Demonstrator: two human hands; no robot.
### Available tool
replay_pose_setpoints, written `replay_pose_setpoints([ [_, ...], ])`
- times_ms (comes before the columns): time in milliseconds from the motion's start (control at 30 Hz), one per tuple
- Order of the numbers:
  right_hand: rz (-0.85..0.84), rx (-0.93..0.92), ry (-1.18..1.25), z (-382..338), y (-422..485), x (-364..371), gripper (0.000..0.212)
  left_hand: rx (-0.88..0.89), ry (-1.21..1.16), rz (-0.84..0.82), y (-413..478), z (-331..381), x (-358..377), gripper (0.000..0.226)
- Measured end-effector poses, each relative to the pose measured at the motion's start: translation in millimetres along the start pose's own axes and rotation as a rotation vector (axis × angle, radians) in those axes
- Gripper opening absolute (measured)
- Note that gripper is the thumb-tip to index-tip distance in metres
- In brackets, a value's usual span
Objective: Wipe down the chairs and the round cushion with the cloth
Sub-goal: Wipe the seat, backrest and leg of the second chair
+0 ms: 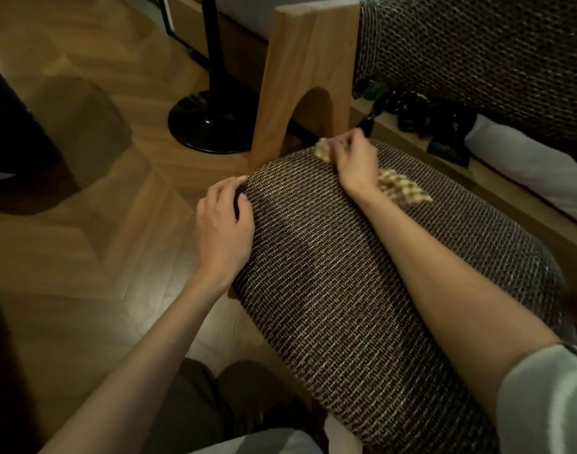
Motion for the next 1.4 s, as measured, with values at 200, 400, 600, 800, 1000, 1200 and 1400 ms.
replay_pose_setpoints([
  [200,-0.144,-0.395,0.241,-71,-88,6,0.013,-0.018,-0.14,0.036,-15,3,-3,0.04],
  [400,-0.009,-0.343,-0.032,-17,-77,-16,0.012,0.034,0.118,-0.065,-26,17,4,0.046],
  [600,0.149,0.312,-0.408,139,-53,-89,0.024,0.277,0.379,-0.332,-30,45,38,0.045],
  [800,0.167,0.453,-0.337,139,-66,-94,0.025,0.358,0.45,-0.402,-38,52,60,0.046],
  [1000,0.04,0.109,-0.024,41,-114,-49,0.01,0.368,0.405,-0.361,-41,52,55,0.044],
  [1200,0.052,-0.108,-0.042,27,-134,-40,0.008,0.353,0.385,-0.32,-44,54,55,0.046],
  [1400,0.139,0.178,-0.244,123,-94,-92,0.008,0.302,0.443,-0.345,-44,56,56,0.049],
])
Point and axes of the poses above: each hand's wrist, its own y-axis towards the middle knuckle, its own x-axis out of the palm, z = x × y, the point moved 3 cm from there along y, towards the middle knuckle, and after that the axes turned 14 degrees about -y, right-handed, at the moved point
